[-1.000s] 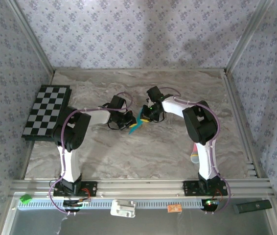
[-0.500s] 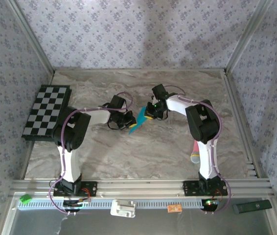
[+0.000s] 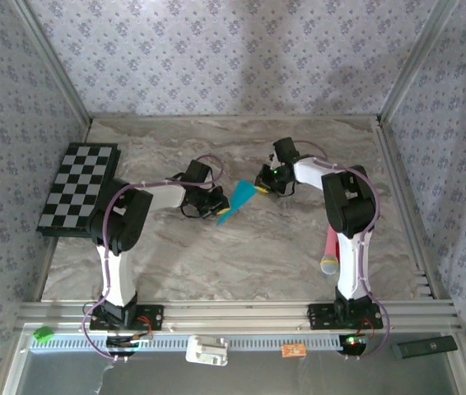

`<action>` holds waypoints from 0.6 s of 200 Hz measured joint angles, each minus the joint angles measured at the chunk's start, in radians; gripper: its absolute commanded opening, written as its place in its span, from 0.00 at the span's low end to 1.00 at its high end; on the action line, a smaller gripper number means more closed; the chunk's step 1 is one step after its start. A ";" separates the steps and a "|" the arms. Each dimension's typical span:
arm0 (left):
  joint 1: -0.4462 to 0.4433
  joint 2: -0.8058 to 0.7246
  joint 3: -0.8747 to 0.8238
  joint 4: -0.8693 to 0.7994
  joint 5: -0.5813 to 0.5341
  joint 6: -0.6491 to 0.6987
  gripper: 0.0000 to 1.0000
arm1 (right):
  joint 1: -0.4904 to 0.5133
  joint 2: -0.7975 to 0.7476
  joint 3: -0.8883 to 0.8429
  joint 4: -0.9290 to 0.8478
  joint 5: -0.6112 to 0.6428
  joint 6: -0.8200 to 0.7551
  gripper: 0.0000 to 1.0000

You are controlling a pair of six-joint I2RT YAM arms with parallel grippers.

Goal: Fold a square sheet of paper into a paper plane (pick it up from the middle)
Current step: Fold the wing for the fifth time at the center of the table.

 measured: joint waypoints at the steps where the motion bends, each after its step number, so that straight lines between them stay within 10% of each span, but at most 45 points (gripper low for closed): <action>1: 0.000 0.000 0.000 0.000 0.000 0.000 0.00 | -0.003 0.000 0.000 0.001 0.002 0.000 0.13; 51: 0.001 0.000 0.018 -0.039 0.005 0.001 0.00 | -0.042 -0.005 0.003 -0.002 0.031 -0.005 0.14; 120: 0.026 -0.087 0.107 -0.172 -0.010 -0.003 0.33 | -0.015 -0.213 0.001 -0.085 0.191 -0.061 0.38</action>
